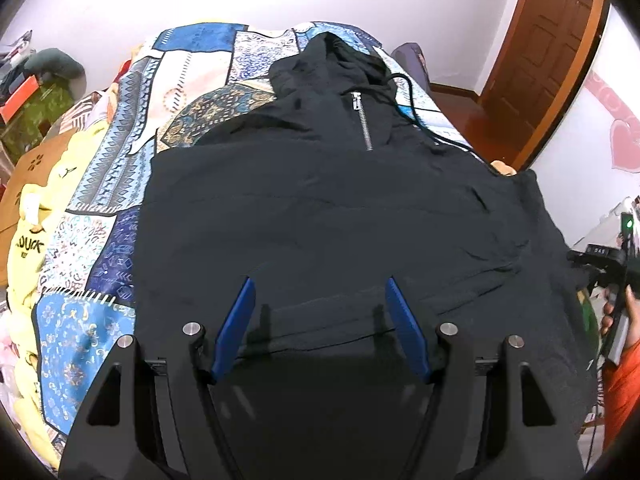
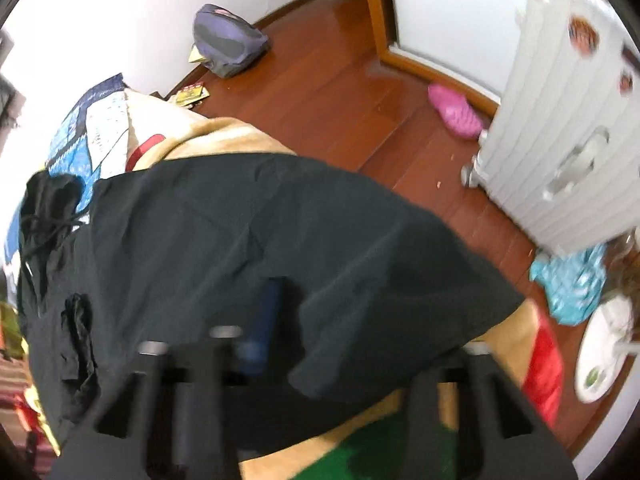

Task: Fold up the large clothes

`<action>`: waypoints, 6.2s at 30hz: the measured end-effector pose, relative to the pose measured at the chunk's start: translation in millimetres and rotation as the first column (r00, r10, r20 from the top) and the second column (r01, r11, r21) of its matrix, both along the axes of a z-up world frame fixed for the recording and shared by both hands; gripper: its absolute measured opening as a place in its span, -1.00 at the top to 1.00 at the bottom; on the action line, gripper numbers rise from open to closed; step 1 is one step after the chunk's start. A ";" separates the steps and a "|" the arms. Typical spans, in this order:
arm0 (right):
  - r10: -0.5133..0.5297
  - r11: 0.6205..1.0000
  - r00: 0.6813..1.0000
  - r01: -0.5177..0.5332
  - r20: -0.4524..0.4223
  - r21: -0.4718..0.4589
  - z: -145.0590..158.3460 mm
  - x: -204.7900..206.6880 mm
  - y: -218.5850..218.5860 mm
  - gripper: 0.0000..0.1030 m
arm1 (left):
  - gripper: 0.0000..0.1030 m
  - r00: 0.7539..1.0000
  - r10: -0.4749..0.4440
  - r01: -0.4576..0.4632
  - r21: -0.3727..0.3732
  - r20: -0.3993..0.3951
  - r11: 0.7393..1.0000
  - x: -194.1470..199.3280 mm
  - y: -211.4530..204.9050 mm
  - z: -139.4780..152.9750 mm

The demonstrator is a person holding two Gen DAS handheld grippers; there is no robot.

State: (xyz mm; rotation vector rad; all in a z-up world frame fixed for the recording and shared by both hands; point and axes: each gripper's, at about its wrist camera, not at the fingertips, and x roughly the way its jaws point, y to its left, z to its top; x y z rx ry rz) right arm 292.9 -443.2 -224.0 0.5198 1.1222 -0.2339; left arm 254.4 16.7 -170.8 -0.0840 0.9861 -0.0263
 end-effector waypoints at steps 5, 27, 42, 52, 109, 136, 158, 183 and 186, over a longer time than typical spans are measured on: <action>0.081 0.997 0.988 -0.080 0.130 -0.013 49.6 -2.5 11.2 0.77 | -0.29 1.000 0.010 -0.010 -0.002 0.009 1.000 -5.2 10.6 -1.1; 0.690 0.720 0.712 -0.658 0.130 -0.221 88.7 -12.3 278.5 0.79 | -0.29 0.994 0.008 -0.008 0.000 0.105 1.000 -55.6 53.1 24.9; 0.776 0.613 0.630 -0.766 -0.037 -0.192 71.2 -48.0 318.0 -0.07 | -0.29 0.995 0.040 -0.039 -0.004 0.091 0.999 -68.7 61.2 22.0; 0.724 0.687 0.682 -0.701 0.102 -0.190 111.9 -51.2 277.6 -0.07 | -0.29 0.991 -0.035 0.031 0.031 0.131 0.999 -57.7 27.3 41.4; 0.462 0.869 0.802 -0.494 0.379 -0.013 159.2 -7.6 244.8 0.86 | -0.33 0.993 -0.005 0.010 -0.043 0.120 0.999 -51.7 37.1 25.8; 0.897 0.442 0.432 -0.864 0.096 -0.240 117.4 -72.1 425.2 0.10 | -0.33 0.984 0.175 -0.172 -0.135 0.014 0.976 -99.3 125.4 -8.8; 0.650 0.709 0.760 -0.600 0.013 -0.370 94.4 -35.6 214.0 -0.03 | 0.17 0.978 0.190 -0.209 -0.349 -0.088 0.914 -5.9 91.1 -43.1; 0.617 0.762 0.786 -0.584 0.040 -0.279 61.0 -27.9 208.9 -0.03 | 0.67 0.995 0.094 -0.094 0.000 -0.028 0.996 -8.5 80.9 -42.5; 0.625 0.750 0.779 -0.586 0.039 -0.306 66.0 -29.3 214.9 -0.03 | 0.50 0.997 0.067 -0.066 0.030 -0.035 0.997 -16.6 77.8 -36.4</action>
